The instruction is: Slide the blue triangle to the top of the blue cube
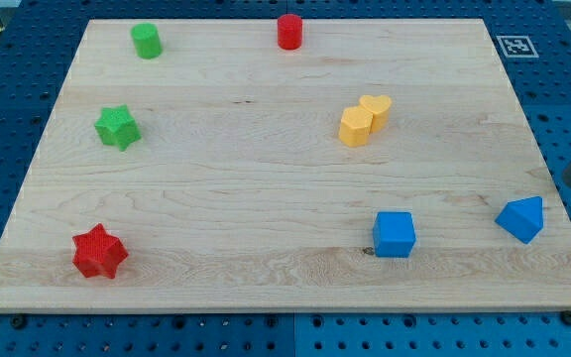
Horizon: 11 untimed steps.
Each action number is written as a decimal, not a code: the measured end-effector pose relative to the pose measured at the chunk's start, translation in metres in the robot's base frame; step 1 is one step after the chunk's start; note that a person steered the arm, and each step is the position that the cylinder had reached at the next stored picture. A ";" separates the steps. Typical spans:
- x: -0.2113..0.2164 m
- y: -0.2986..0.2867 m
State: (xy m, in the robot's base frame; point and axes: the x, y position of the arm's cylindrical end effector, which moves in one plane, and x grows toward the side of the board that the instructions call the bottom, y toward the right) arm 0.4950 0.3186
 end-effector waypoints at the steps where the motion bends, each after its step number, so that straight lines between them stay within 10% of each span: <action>1: 0.030 0.000; 11: 0.033 -0.116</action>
State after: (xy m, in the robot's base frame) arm 0.5284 0.2022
